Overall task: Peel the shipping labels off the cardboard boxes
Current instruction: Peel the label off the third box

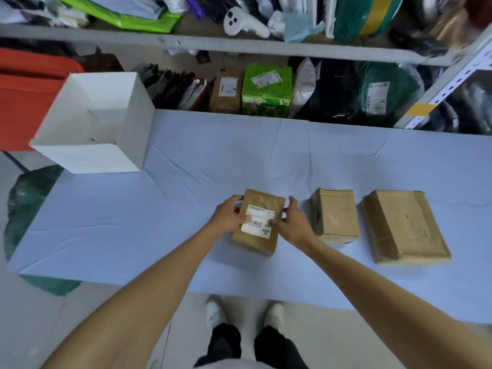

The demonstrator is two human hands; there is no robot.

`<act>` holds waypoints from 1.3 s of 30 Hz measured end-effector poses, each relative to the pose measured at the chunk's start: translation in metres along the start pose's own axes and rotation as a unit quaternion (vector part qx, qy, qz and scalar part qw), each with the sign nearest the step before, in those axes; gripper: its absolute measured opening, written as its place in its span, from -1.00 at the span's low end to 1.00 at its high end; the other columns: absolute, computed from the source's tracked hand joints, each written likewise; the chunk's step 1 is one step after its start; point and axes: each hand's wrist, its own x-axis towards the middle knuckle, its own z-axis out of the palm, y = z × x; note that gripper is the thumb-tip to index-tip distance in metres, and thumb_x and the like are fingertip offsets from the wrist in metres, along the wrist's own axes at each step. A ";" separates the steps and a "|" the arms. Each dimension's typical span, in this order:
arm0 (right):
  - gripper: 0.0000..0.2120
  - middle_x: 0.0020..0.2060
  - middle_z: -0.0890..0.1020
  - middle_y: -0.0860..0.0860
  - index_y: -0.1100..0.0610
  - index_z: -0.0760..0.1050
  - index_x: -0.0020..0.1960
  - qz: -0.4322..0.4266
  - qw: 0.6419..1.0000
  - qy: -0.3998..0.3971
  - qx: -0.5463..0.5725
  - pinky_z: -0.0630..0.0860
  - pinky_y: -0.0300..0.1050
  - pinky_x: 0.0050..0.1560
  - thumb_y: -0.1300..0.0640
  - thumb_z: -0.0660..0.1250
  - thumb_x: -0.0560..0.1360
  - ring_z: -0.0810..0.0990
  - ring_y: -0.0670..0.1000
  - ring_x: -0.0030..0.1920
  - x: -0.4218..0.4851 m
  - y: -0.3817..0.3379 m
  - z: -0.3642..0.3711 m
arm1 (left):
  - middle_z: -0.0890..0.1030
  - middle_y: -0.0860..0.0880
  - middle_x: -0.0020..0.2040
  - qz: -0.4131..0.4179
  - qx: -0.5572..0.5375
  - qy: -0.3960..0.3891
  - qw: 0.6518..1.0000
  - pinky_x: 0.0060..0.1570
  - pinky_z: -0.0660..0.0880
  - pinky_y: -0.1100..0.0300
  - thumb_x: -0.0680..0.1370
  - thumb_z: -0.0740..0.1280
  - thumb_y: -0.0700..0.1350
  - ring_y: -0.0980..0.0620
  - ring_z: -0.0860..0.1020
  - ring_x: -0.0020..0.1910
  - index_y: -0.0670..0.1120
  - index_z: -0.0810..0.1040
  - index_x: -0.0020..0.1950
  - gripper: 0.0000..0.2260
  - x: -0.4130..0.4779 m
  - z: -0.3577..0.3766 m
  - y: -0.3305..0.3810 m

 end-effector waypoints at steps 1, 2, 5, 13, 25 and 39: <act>-0.25 0.17 0.57 0.10 0.18 0.06 0.48 0.010 1.000 -0.003 0.025 0.55 -0.10 0.01 0.23 0.41 0.43 0.59 0.07 0.10 -0.002 0.004 0.004 | 0.61 -0.07 0.18 0.013 0.010 0.019 1.000 -0.06 0.50 0.19 0.45 0.45 -0.20 0.02 0.56 -0.01 0.00 0.43 0.34 -0.52 -0.001 0.003 -0.001; -0.25 0.17 0.58 0.08 0.13 0.10 0.46 0.014 0.999 -0.007 0.042 0.55 -0.11 0.01 0.24 0.43 0.41 0.59 0.05 0.10 -0.004 0.006 0.007 | 0.61 -0.06 0.17 0.022 0.014 0.036 0.999 -0.03 0.47 0.22 0.45 0.45 -0.20 0.04 0.56 -0.01 -0.01 0.45 0.34 -0.53 -0.004 0.005 -0.001; -0.07 0.12 0.57 -0.03 0.08 0.01 0.52 -0.003 0.997 -0.020 0.079 0.54 -0.12 0.05 0.29 0.48 0.33 0.57 0.02 0.12 -0.009 0.003 0.012 | 0.62 -0.03 0.14 0.040 -0.007 0.075 0.996 -0.05 0.47 0.30 0.44 0.47 -0.22 0.05 0.58 0.01 0.00 0.46 0.37 -0.48 -0.010 0.003 0.003; 0.07 0.24 0.50 0.05 -0.01 -0.13 0.57 -0.131 0.990 0.004 0.056 0.54 0.11 0.14 0.41 0.46 0.32 0.53 0.11 0.16 -0.009 -0.018 -0.006 | 0.56 -0.01 0.13 0.070 -0.125 0.127 0.981 0.07 0.59 -0.04 0.47 0.35 -0.38 0.01 0.58 0.07 0.02 0.36 0.37 -0.46 -0.027 0.004 0.010; 0.06 0.22 0.53 0.11 0.06 -0.20 0.55 -0.097 0.994 -0.038 -0.015 0.54 0.11 0.14 0.30 0.48 0.34 0.55 0.14 0.15 -0.019 -0.005 0.001 | 0.51 0.00 0.29 0.094 -0.143 0.124 0.977 0.13 0.52 0.19 0.52 0.31 -0.35 0.10 0.54 0.12 0.00 0.34 0.45 -0.46 -0.041 0.016 -0.006; 0.04 0.23 0.51 0.08 0.03 -0.21 0.55 -0.094 0.994 -0.055 -0.015 0.56 0.05 0.12 0.27 0.48 0.37 0.53 0.12 0.17 -0.018 0.003 0.001 | 0.45 0.09 0.34 0.080 -0.134 0.092 0.983 0.19 0.46 0.23 0.55 0.24 -0.35 0.08 0.46 0.30 0.06 0.19 0.52 -0.39 -0.041 0.020 -0.007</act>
